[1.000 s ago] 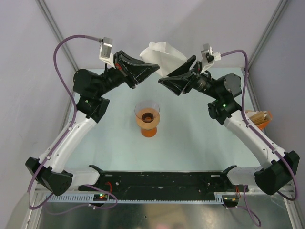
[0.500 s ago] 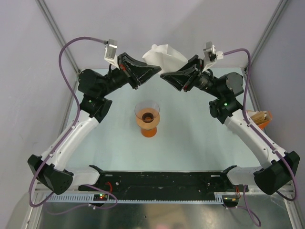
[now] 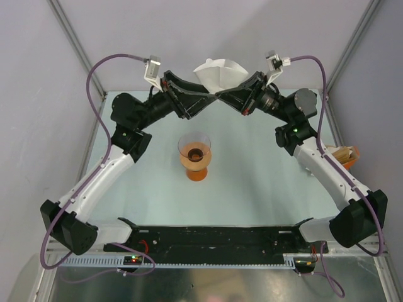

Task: Place the coffee filter in the dripper
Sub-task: Place the coffee filter in the coffee dripper.

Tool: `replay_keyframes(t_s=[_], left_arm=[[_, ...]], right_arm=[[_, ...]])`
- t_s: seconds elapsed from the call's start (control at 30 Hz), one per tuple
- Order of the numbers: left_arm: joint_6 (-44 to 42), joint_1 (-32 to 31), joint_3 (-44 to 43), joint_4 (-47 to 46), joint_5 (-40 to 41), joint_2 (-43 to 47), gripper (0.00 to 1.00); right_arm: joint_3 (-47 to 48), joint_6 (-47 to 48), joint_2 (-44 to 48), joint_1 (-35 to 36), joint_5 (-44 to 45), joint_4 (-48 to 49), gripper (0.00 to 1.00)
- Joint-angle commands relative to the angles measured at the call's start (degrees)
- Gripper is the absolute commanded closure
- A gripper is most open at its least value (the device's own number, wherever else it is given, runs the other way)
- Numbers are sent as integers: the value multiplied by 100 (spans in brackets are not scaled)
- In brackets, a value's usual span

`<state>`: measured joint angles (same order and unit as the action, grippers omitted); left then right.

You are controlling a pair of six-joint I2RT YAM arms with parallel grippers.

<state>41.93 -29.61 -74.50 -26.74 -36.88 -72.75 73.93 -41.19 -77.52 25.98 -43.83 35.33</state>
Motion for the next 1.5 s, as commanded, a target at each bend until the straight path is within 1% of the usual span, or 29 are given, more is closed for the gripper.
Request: replay_keyframes(t_s=[0.0, 0.2, 0.3, 0.33, 0.37, 0.43, 0.5, 0.53, 0.6, 0.67, 0.7, 0.73, 0.8, 0.83, 0.87, 0.9, 0.97, 1.23, 1.27, 1.3, 1.33, 1.37, 1.4, 1.43, 1.47], left_arm=[[469, 66, 116, -514, 224, -70, 36], [999, 64, 120, -899, 511, -257, 30], [1162, 56, 76, -954, 571, -316, 31], [1209, 54, 72, -968, 570, -326, 33], [1255, 44, 65, -1006, 560, -340, 37], [1315, 32, 45, -1080, 527, -339, 49], [1343, 31, 29, -1141, 512, -328, 65], [1335, 41, 26, -1162, 505, -306, 75], [1306, 66, 8, -1196, 502, -263, 88], [1273, 117, -29, -1218, 501, -223, 96], [1264, 154, -60, -1223, 504, -214, 97], [1260, 186, -84, -1226, 510, -200, 97], [1253, 243, -140, -1228, 496, -190, 88], [1250, 262, -168, -1228, 493, -193, 86], [1244, 284, -187, -1228, 482, -190, 87], [1237, 304, -205, -1224, 477, -193, 93], [1236, 365, -238, -1214, 473, -195, 98], [1321, 462, -375, -1187, 416, -226, 100], [1324, 467, -387, -1185, 422, -228, 96], [1334, 470, -393, -1185, 425, -221, 82], [1343, 472, -400, -1176, 417, -221, 73], [1361, 472, -399, -1162, 414, -217, 73], [1370, 473, -390, -1156, 390, -215, 86], [1383, 477, -377, -1152, 378, -214, 93], [1390, 480, -357, -1151, 372, -209, 97]], right_arm=[[253, -567, 15, 20, -357, 369, 100], [240, -595, 33, 91, -454, 347, 100], [229, -546, 57, 127, -444, 304, 100], [223, -534, 59, 127, -426, 279, 100], [225, -528, 60, 122, -412, 254, 100], [213, -536, 50, 115, -351, 206, 100], [208, -565, 41, 102, -300, 148, 100], [204, -587, 38, 92, -288, 122, 100], [193, -633, 44, 90, -285, 83, 100], [166, -648, 55, 80, -288, 52, 100], [144, -655, 58, 82, -290, 39, 100], [133, -650, 68, 82, -296, 33, 100], [118, -639, 85, 81, -311, 28, 100], [120, -633, 86, 82, -310, 32, 100], [116, -630, 87, 82, -310, 29, 100], [119, -624, 92, 83, -314, 32, 100], [103, -602, 104, 83, -333, 41, 100], [66, -510, 145, 85, -394, 81, 100], [59, -502, 142, 84, -400, 89, 100], [59, -495, 141, 83, -403, 106, 100], [60, -486, 141, 79, -409, 123, 100], [60, -482, 141, 81, -412, 136, 100], [56, -475, 136, 82, -418, 147, 100], [58, -468, 134, 82, -421, 153, 100], [59, -460, 128, 83, -427, 155, 100]])
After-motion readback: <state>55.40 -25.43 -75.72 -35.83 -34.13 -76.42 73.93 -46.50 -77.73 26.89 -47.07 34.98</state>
